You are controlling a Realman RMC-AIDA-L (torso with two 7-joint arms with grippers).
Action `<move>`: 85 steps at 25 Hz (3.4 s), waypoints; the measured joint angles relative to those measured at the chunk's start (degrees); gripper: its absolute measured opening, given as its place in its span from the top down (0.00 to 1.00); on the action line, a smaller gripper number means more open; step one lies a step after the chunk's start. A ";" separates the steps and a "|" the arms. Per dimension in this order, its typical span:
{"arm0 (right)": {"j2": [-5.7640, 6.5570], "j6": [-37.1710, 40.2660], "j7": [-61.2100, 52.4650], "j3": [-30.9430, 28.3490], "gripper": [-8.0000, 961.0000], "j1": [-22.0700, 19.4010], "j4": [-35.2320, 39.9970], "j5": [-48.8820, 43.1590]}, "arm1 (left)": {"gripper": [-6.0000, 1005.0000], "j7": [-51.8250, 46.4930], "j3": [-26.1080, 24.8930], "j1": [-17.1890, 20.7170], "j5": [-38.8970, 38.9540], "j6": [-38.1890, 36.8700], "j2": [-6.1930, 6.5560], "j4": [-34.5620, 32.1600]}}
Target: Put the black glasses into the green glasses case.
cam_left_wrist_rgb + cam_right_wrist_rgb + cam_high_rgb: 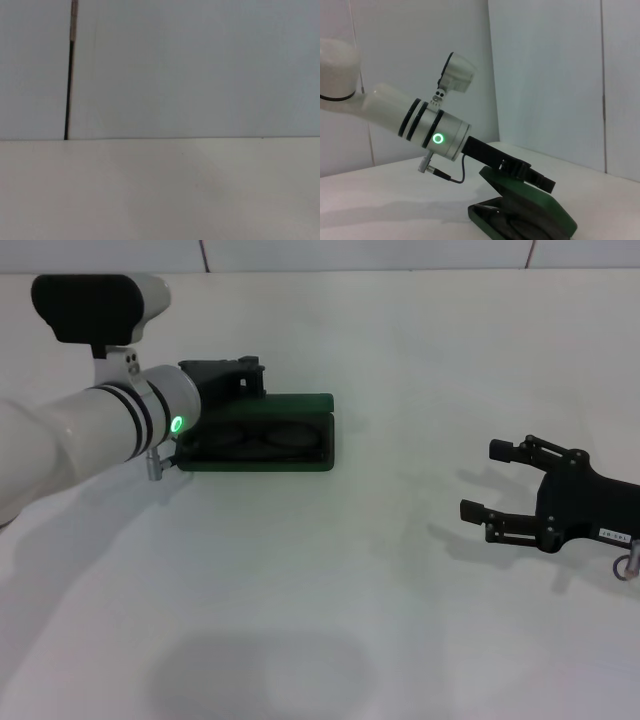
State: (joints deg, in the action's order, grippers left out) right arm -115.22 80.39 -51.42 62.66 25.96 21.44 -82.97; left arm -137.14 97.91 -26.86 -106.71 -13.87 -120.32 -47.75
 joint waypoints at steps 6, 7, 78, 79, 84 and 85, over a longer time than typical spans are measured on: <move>-0.08 -0.16 0.00 0.00 0.08 0.13 0.00 0.00 | 0.99 0.82 0.83 0.59 0.04 1.33 0.00 -0.05; -0.08 -0.18 -0.01 0.00 0.08 0.14 0.00 0.00 | 0.99 0.93 1.16 0.66 0.03 1.67 0.00 -0.05; 0.16 4.03 2.67 -6.06 0.08 -2.67 0.24 0.61 | 0.69 103.55 -39.95 10.87 44.60 -63.61 0.54 29.21; 0.27 4.82 2.74 -6.29 0.08 -2.90 0.38 0.58 | 0.61 98.12 -39.69 12.29 42.98 -63.64 1.39 27.23; 1.39 13.40 4.10 -5.49 0.08 -4.41 0.85 -1.22 | 0.43 79.92 -39.48 14.91 27.27 -67.46 5.27 19.28; 1.48 14.88 4.64 -5.38 0.08 -4.65 0.88 -2.36 | 0.40 77.04 -39.52 15.26 23.86 -68.77 5.89 17.60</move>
State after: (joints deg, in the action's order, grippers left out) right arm -113.74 95.27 -46.78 57.28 21.31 22.32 -85.33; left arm -60.10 58.39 -11.59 -82.85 -82.64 -114.43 -30.16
